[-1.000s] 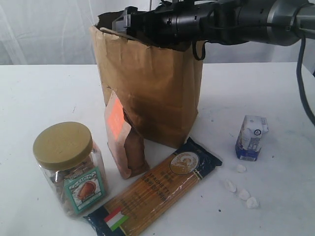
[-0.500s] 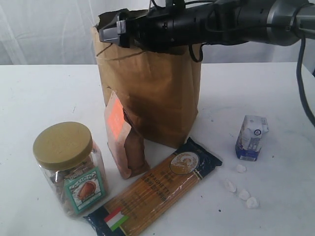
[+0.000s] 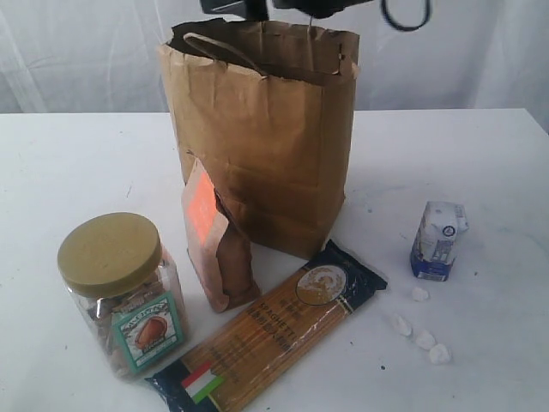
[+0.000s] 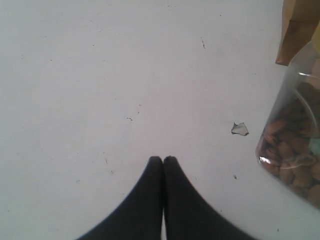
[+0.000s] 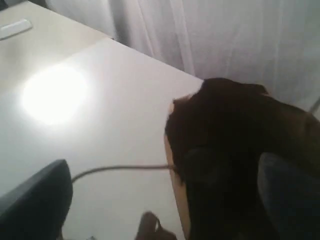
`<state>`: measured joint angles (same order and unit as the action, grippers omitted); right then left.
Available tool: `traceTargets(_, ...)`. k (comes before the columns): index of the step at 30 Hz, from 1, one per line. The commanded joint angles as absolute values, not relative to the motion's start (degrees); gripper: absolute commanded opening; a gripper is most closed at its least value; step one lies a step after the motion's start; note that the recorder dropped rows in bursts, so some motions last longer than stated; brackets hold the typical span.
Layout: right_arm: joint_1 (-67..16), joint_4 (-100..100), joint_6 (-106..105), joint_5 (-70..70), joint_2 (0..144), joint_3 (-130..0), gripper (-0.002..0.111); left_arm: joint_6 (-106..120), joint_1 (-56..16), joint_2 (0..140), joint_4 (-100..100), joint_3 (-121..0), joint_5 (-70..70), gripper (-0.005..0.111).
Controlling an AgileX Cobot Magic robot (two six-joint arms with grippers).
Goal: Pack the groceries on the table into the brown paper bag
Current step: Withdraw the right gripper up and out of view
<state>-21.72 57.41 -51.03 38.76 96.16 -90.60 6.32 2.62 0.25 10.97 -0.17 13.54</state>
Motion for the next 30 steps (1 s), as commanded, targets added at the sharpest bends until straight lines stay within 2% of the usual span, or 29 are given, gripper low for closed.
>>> traceTargets(1,-20.5,33.5,-25.9,46.6,89.4,-90.5,0.087,6.3,2.7,0.0,11.4,0.0,13.6,0.000)
traceTargets(4,-20.5,22.5,-18.7,53.0,86.4,-90.5,0.080,6.3,2.7,0.0,11.4,0.0,13.6,0.000)
traceTargets(7,-20.5,13.4,-15.3,56.9,84.2,-90.5,0.068,6.3,2.7,0.0,11.4,0.0,13.6,0.000)
traceTargets(14,-20.5,-11.5,-10.2,64.9,79.7,-90.2,0.020,6.3,2.7,0.0,11.4,0.0,13.6,0.000)
traceTargets(17,-20.5,-18.0,-5.3,62.8,76.2,-87.6,0.005,6.3,2.7,0.0,11.4,0.0,13.6,0.000)
traceTargets(19,-20.5,-19.1,-4.2,59.3,73.1,-84.8,0.000,6.3,2.7,0.0,11.4,0.0,13.6,0.000)
traceTargets(23,-20.5,-19.8,-1.1,49.4,66.4,-77.8,0.000,6.5,2.7,0.0,11.4,0.0,13.6,0.000)
traceTargets(30,-20.5,-30.2,26.3,25.9,57.5,-56.6,0.000,6.5,2.7,0.0,11.4,0.0,13.6,0.000)
